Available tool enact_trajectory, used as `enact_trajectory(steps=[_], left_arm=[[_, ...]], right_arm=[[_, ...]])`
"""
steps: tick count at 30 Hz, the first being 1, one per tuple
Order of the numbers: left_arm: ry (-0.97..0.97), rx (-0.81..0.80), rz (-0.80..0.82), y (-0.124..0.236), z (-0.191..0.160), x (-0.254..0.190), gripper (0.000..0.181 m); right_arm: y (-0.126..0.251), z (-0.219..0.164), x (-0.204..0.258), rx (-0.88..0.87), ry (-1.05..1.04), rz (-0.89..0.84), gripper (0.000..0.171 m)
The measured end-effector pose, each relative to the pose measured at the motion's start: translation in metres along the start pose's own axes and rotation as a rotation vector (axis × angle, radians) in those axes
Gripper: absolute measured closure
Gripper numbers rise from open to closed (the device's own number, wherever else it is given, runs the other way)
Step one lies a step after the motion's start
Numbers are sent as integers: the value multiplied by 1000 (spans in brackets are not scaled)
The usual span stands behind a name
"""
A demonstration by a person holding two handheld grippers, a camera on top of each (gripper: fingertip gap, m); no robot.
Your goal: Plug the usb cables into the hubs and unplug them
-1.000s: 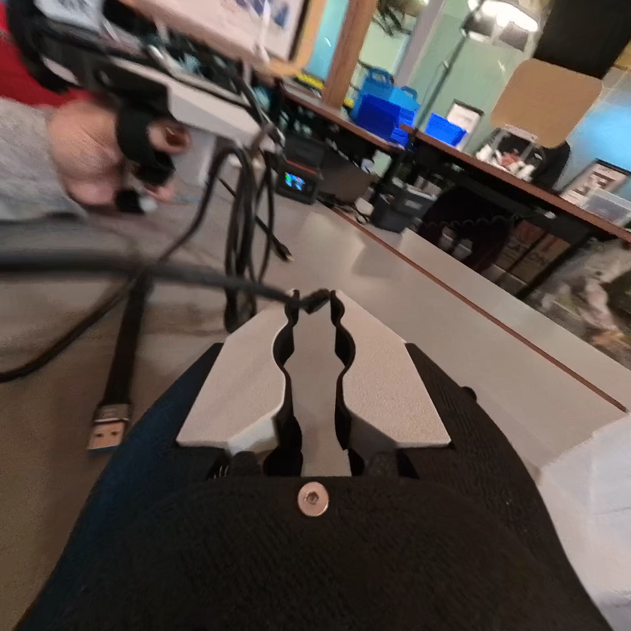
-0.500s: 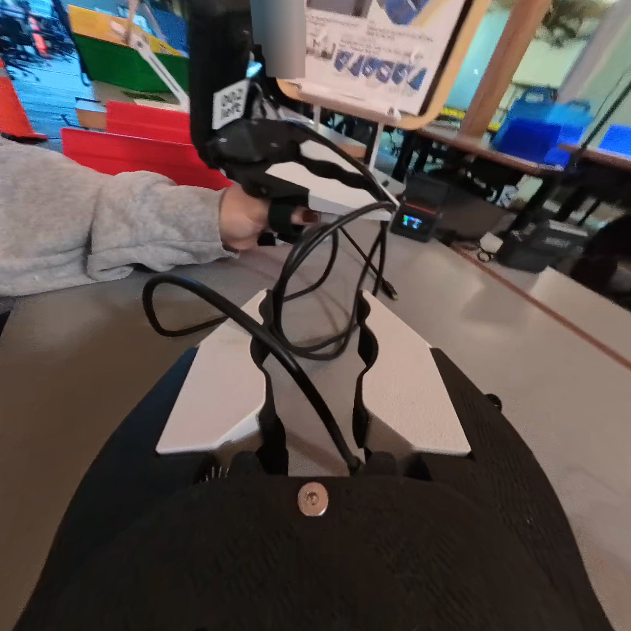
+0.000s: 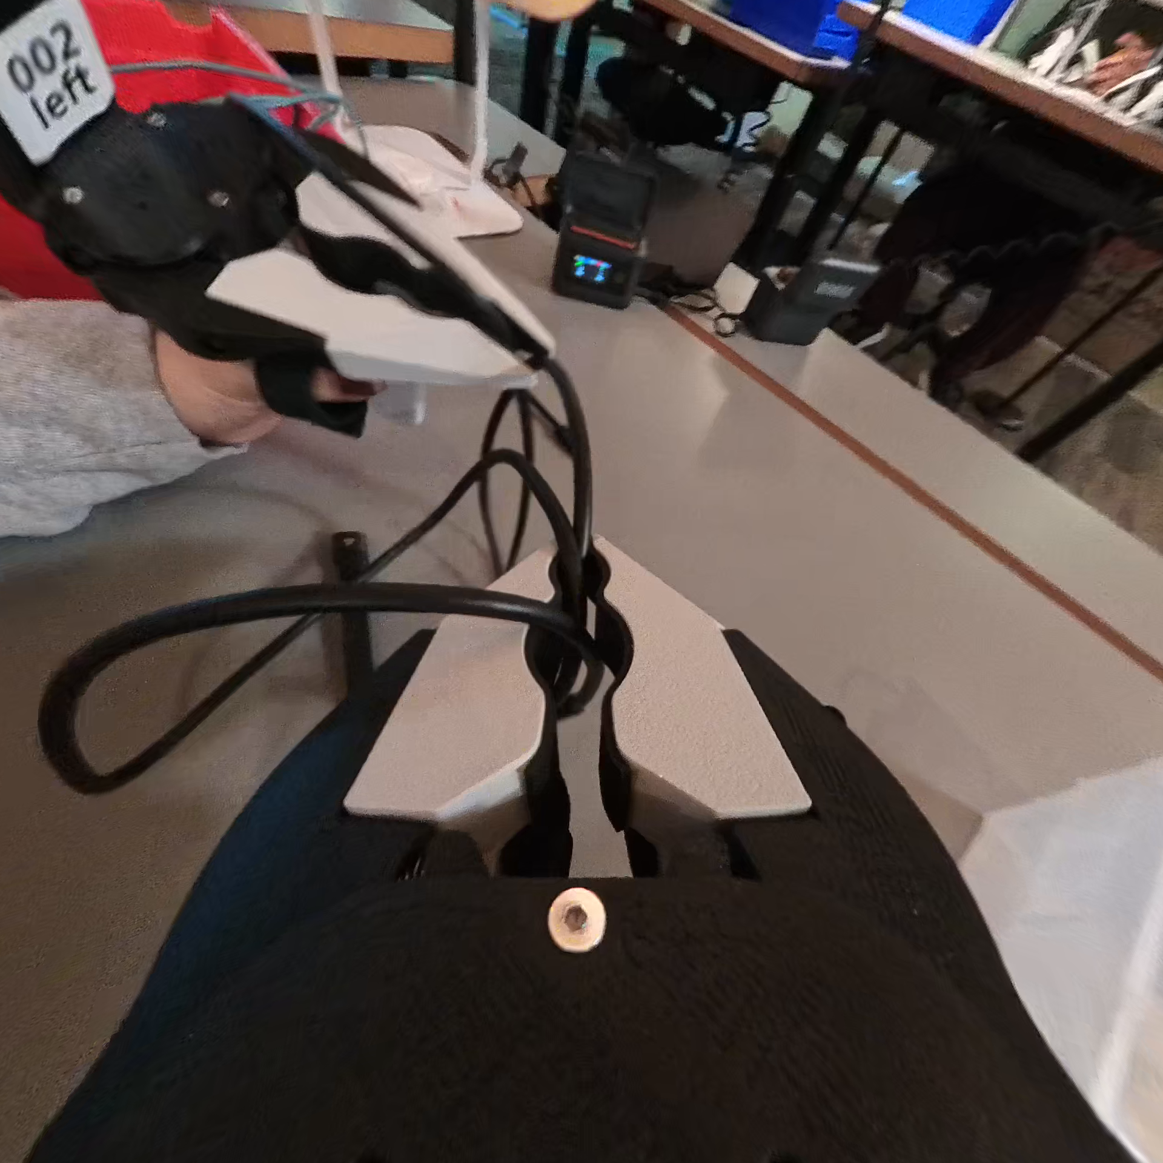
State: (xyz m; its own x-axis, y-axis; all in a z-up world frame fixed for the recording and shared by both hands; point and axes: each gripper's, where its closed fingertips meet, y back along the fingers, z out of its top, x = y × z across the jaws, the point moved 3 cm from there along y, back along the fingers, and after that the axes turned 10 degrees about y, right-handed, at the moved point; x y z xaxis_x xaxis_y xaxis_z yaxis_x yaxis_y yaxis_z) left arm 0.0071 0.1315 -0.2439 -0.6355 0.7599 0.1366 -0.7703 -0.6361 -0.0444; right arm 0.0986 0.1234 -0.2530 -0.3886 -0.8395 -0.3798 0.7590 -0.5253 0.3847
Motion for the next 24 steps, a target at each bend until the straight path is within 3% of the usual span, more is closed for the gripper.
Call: enact_trajectory(steps=[1, 4, 6, 10, 16, 24], left_arm=[[-18, -35, -30, 1, 3, -4, 169], [-87, -101, -47, 4, 11, -14, 142], [-203, -109, -17, 5, 12, -20, 139], [-482, -77, 48, 2, 4, -32, 147], [-685, 45, -27, -9, -22, -56, 163], [-574, 66, 59, -12, -25, -35, 164]], right_arm=[[5, 6, -6, -1, 3, -21, 171], [28, 31, -31, -26, 31, -115, 171], [51, 52, -52, -62, 63, -191, 171], [115, 96, -87, -133, 140, -314, 171], [224, 153, -136, -192, 205, -503, 171], [339, 194, -195, -90, 283, -770, 171]])
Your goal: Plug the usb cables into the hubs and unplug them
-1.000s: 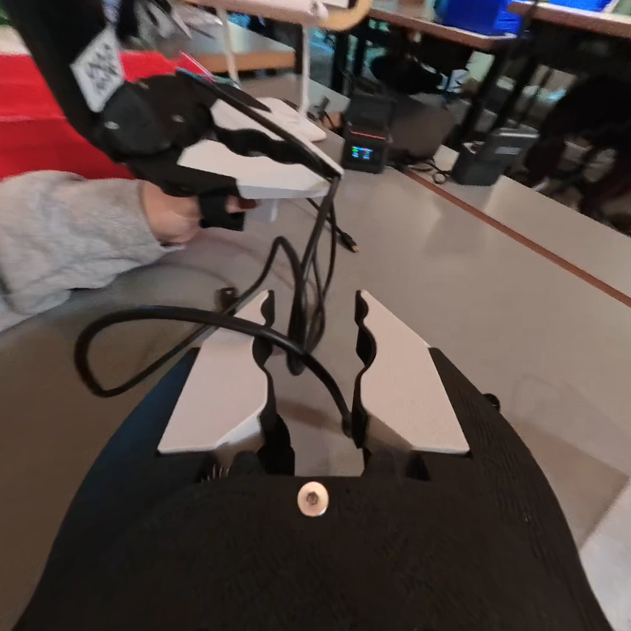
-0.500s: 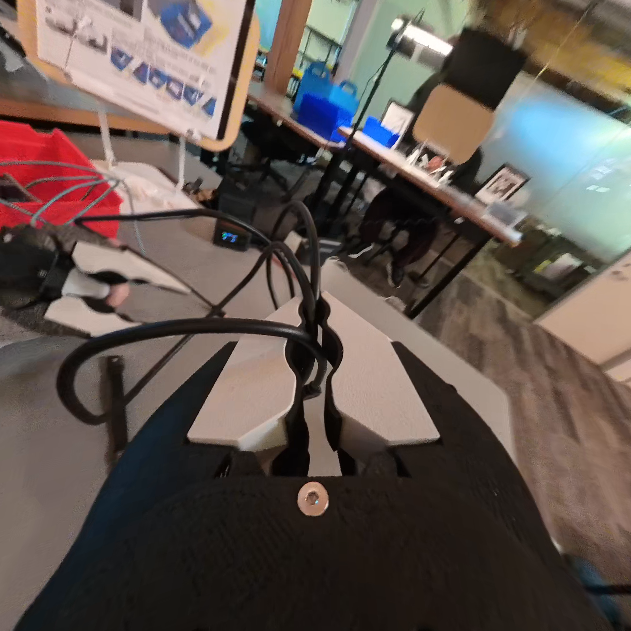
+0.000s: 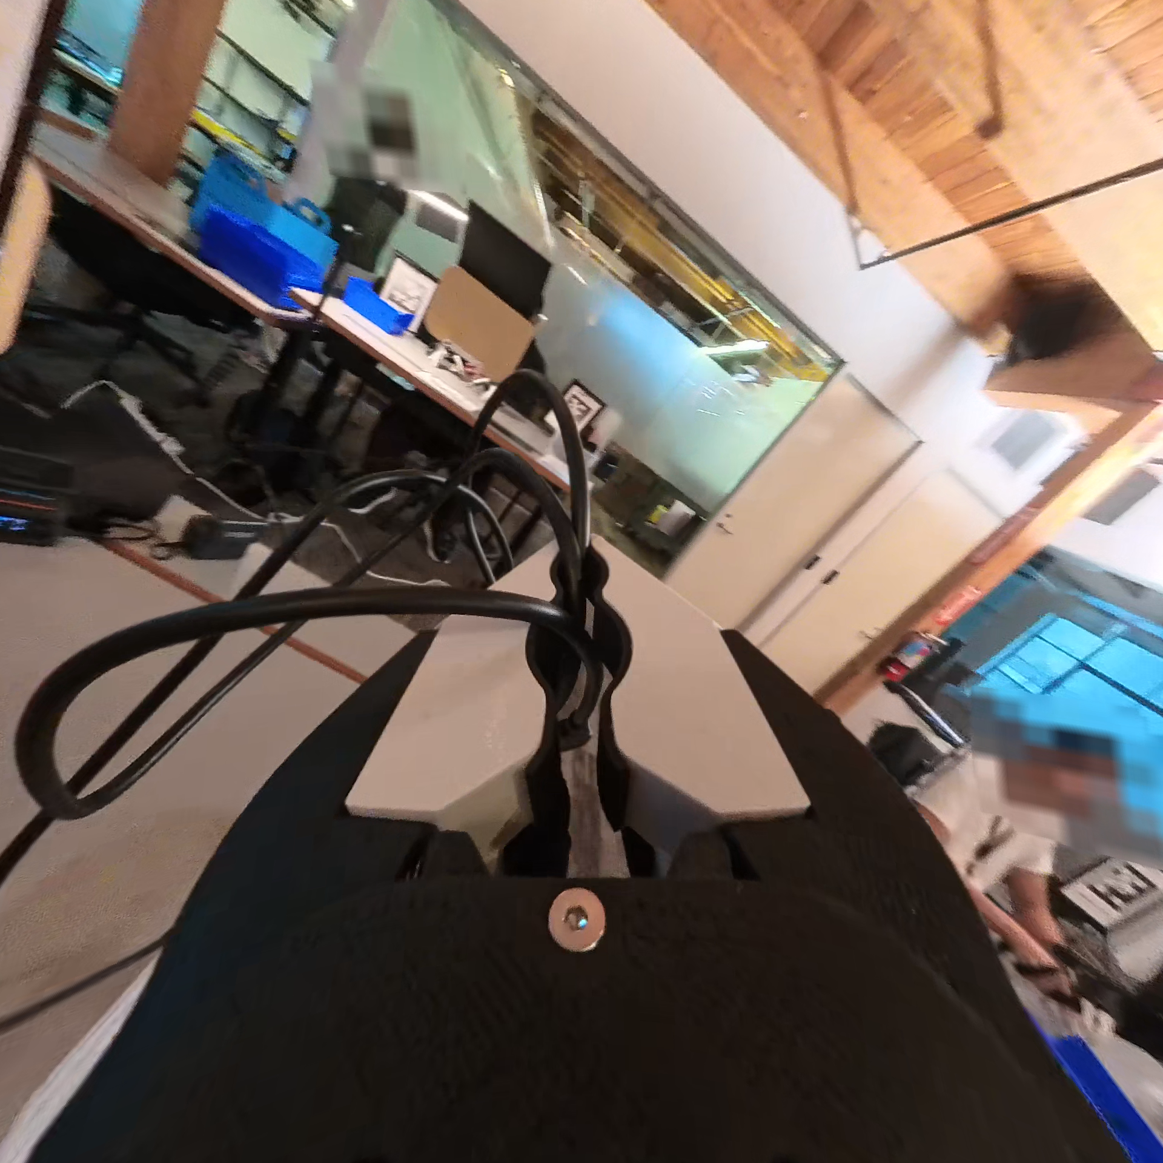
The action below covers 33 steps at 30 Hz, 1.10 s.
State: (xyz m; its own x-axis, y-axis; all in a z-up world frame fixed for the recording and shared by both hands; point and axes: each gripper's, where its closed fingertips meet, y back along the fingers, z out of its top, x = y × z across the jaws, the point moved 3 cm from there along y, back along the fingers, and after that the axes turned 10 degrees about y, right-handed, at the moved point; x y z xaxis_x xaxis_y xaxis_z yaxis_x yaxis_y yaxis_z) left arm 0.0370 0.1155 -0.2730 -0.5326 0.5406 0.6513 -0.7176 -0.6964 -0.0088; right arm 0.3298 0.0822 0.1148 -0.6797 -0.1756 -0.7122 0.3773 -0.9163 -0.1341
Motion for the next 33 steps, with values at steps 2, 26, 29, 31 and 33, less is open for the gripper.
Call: enact_trajectory(steps=[2, 26, 29, 31, 33], left_arm=[[54, 11, 13, 0, -5, 6, 165], [444, -33, 92, 5, -26, 41, 171], [434, -27, 79, 3, -26, 38, 171], [426, -20, 69, 1, -27, 36, 171], [416, -16, 63, 1, -27, 34, 171]], right_arm=[[8, 0, -26, 15, -16, -44, 171], [41, -65, -52, 137, -125, -66, 171], [47, -54, -68, 110, -133, -97, 171], [49, -47, -76, 99, -137, -108, 171], [49, -45, -77, 100, -136, -106, 171]])
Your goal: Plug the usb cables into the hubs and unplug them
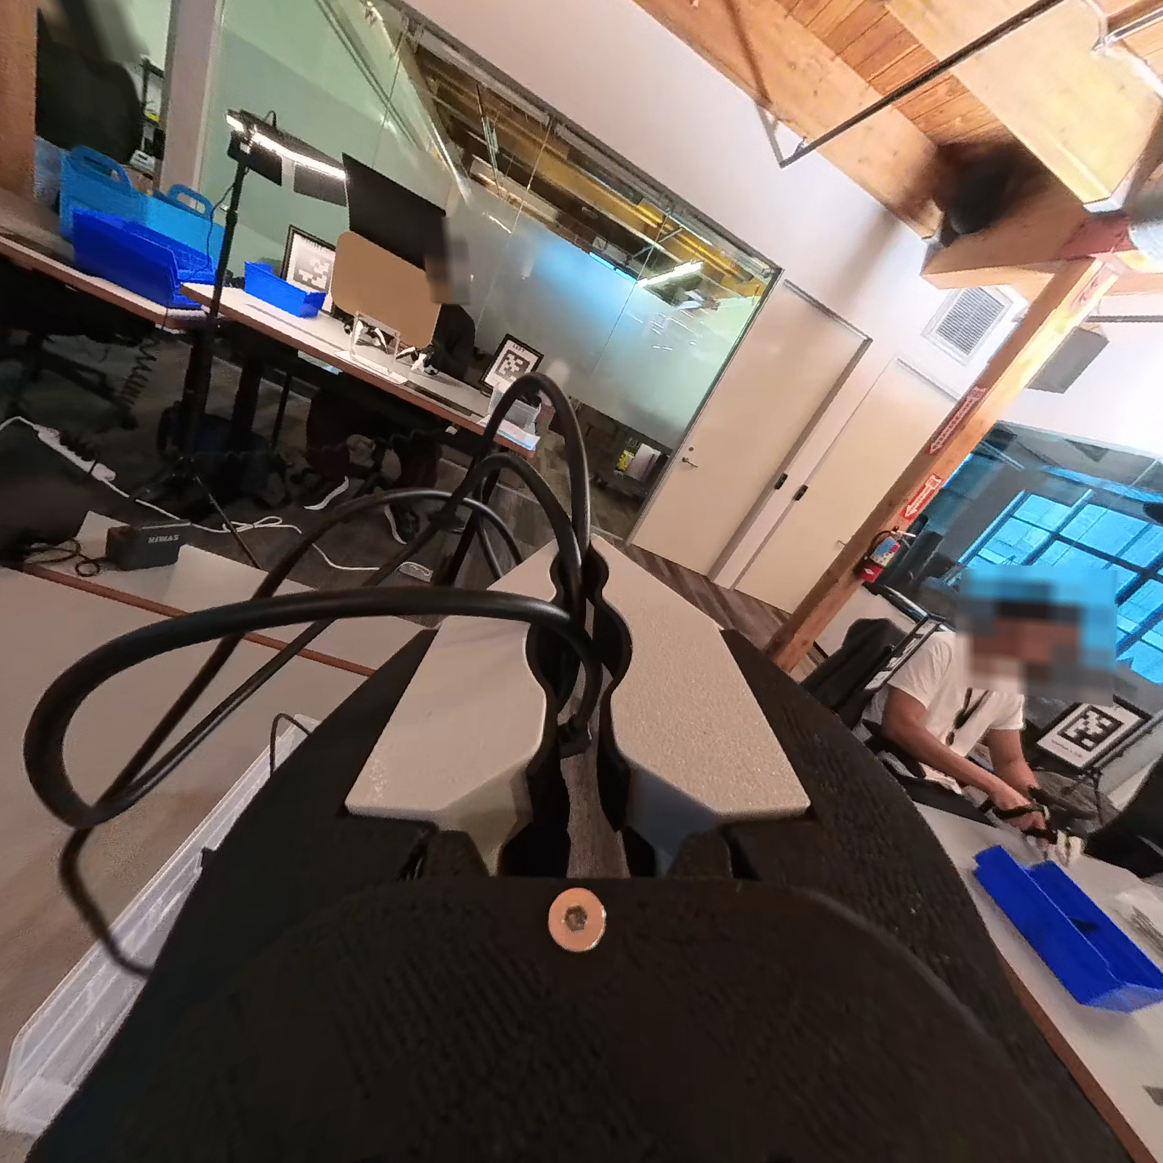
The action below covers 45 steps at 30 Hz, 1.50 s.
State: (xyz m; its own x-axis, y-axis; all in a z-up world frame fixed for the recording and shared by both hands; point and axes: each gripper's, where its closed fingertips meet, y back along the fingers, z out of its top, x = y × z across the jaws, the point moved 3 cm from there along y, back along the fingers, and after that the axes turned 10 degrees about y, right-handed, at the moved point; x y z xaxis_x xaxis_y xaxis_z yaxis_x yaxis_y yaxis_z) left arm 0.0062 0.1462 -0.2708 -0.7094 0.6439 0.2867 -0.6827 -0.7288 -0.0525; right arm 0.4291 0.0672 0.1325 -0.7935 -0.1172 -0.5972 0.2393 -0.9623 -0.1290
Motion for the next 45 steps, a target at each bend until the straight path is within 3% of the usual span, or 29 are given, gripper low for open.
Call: enact_trajectory(steps=[13, 21, 39, 45], left_arm=[[-9, 18, -22, -1, -3, -5, 171], [-14, 30, -34, -3, -5, -7, 172], [-16, 32, -34, -3, -5, -7, 172], [-14, 33, -34, -3, -5, -7, 172]], right_arm=[[-17, -65, 37, 128, 9, 62, 171], [-24, -92, 69, 227, 184, 86, 171], [-33, -106, 90, 249, 231, 125, 171], [-35, -119, 102, 304, 379, 110, 171]])
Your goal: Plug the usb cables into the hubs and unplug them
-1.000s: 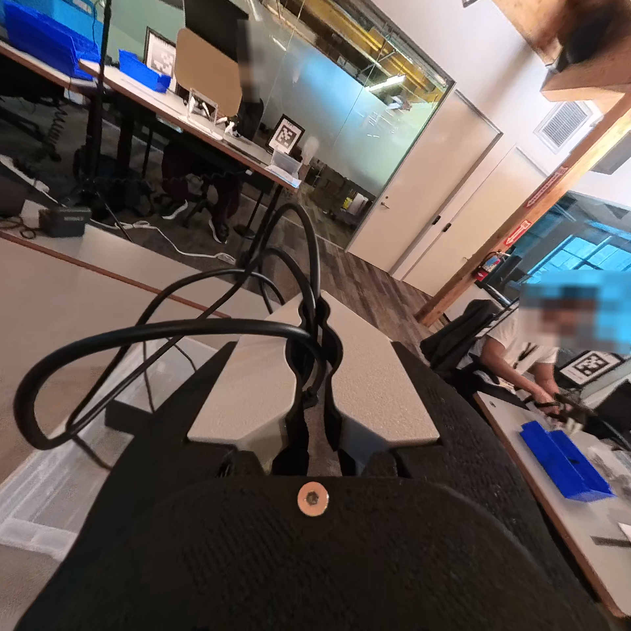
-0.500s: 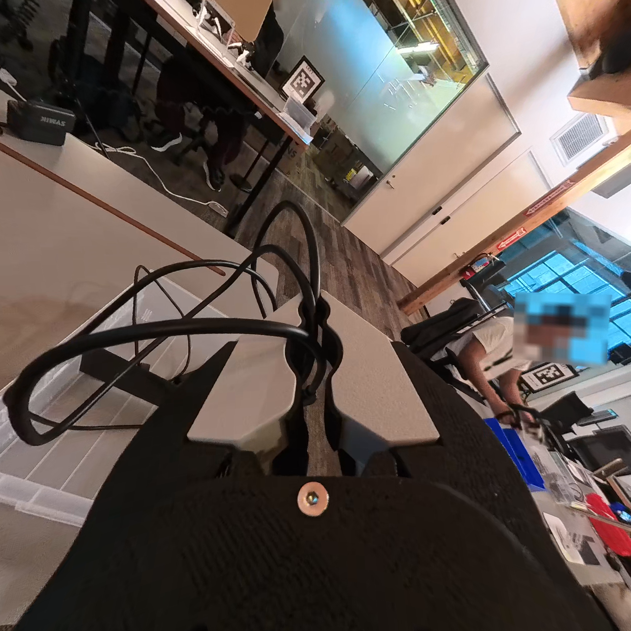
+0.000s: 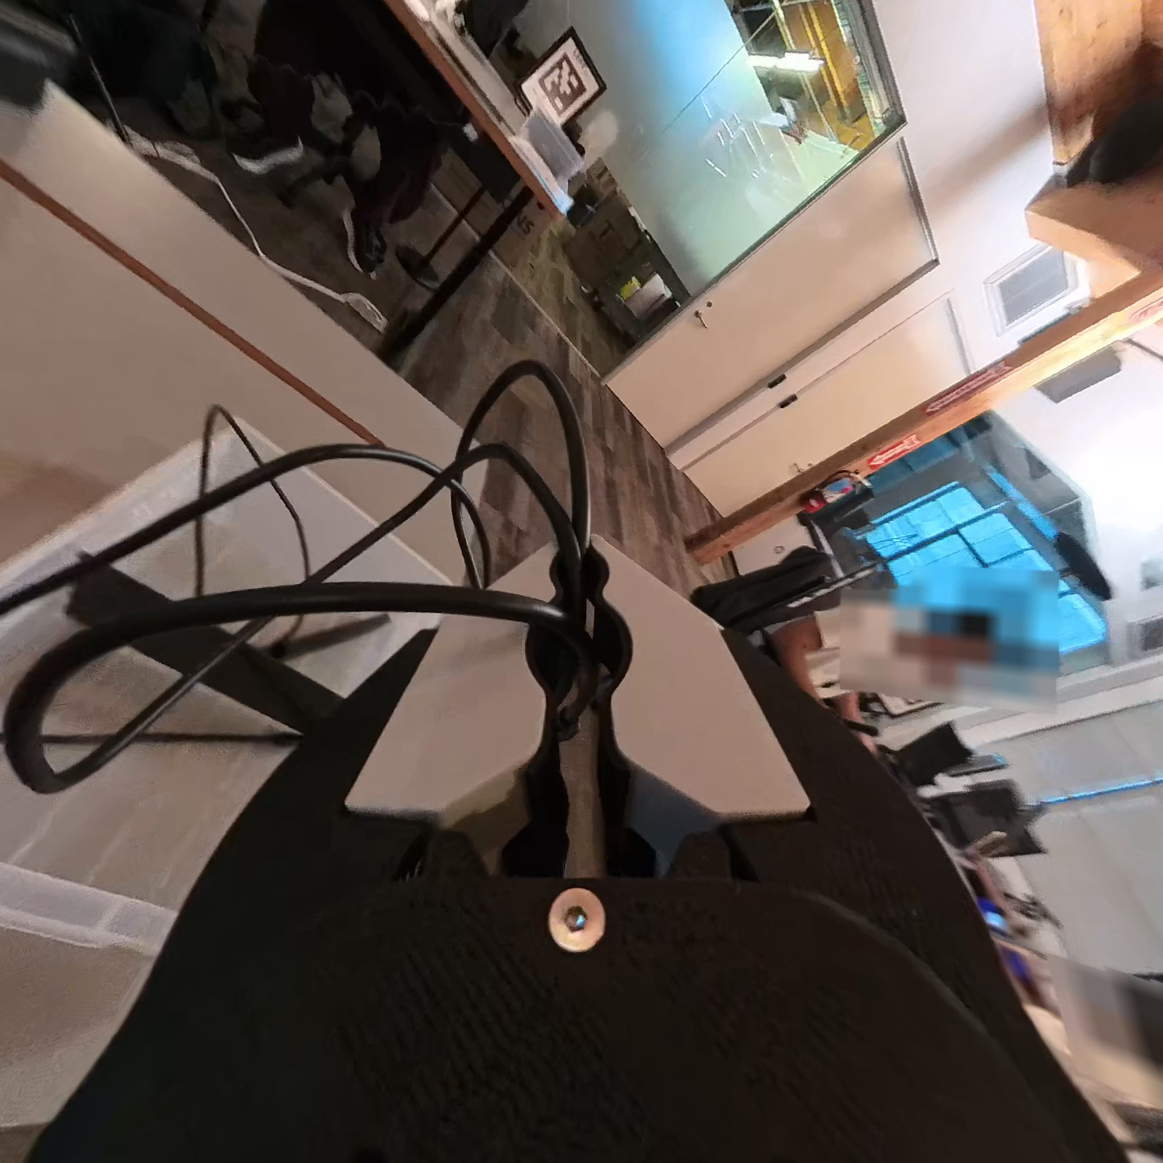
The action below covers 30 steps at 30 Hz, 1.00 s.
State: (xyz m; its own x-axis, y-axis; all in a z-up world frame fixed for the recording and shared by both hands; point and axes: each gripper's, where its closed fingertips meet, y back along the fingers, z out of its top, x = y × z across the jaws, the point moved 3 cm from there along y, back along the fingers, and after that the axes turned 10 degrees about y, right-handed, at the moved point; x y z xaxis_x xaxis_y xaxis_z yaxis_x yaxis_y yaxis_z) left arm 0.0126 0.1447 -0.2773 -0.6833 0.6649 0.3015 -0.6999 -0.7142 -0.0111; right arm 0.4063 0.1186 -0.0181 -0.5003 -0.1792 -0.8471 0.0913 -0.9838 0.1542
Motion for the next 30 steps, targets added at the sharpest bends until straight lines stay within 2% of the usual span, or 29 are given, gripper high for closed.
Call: enact_trajectory(steps=[6, 25, 30], left_arm=[[2, -1, -1, 0, 0, 0, 172], [-2, 9, -14, -2, 0, -2, 172], [-4, 7, -14, -2, 0, -2, 172]], right_arm=[[-11, -5, 31, 100, 257, -14, 171], [-11, -2, 43, 83, 262, 20, 171], [-20, -9, 62, 118, 420, -2, 171]])
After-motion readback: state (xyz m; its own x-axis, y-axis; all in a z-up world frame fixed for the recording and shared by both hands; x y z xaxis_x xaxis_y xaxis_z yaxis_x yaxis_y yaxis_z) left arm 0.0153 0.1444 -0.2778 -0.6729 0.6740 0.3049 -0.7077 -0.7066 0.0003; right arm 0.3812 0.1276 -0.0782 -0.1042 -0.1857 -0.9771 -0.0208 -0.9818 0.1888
